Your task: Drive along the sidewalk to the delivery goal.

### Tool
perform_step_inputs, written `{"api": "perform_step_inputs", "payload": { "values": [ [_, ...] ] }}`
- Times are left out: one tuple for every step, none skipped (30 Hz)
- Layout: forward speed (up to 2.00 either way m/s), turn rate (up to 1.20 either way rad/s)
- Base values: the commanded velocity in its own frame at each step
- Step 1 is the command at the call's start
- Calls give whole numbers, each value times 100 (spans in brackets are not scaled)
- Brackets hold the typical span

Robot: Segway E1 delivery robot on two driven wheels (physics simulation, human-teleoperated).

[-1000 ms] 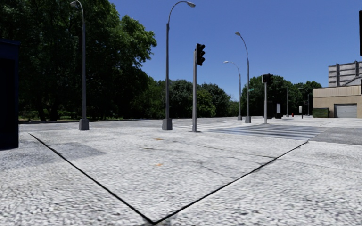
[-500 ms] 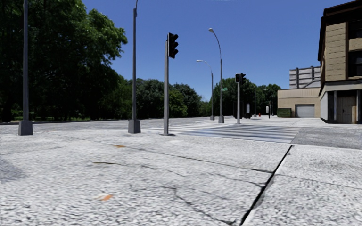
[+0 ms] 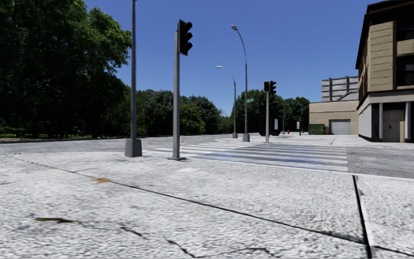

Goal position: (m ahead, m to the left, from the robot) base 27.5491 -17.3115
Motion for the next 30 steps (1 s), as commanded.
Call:
{"api": "perform_step_inputs", "payload": {
  "values": [
    [197, 0],
    [197, 0],
    [197, 0],
    [197, -13],
    [197, -13],
    [197, -34],
    [197, -45],
    [197, -49],
    [197, -49],
    [197, -49],
    [197, -50],
    [197, -50],
    [197, -50],
    [197, -50],
    [197, -50],
    [197, -50],
    [197, -50],
    [197, -50],
    [197, -50],
    [197, -50],
    [197, -50],
    [197, -50],
    [197, -50],
    [197, -50],
    [197, -50],
    [197, -50],
    [197, -50],
    [197, -50],
    [197, -50],
    [197, -50]
  ]
}}
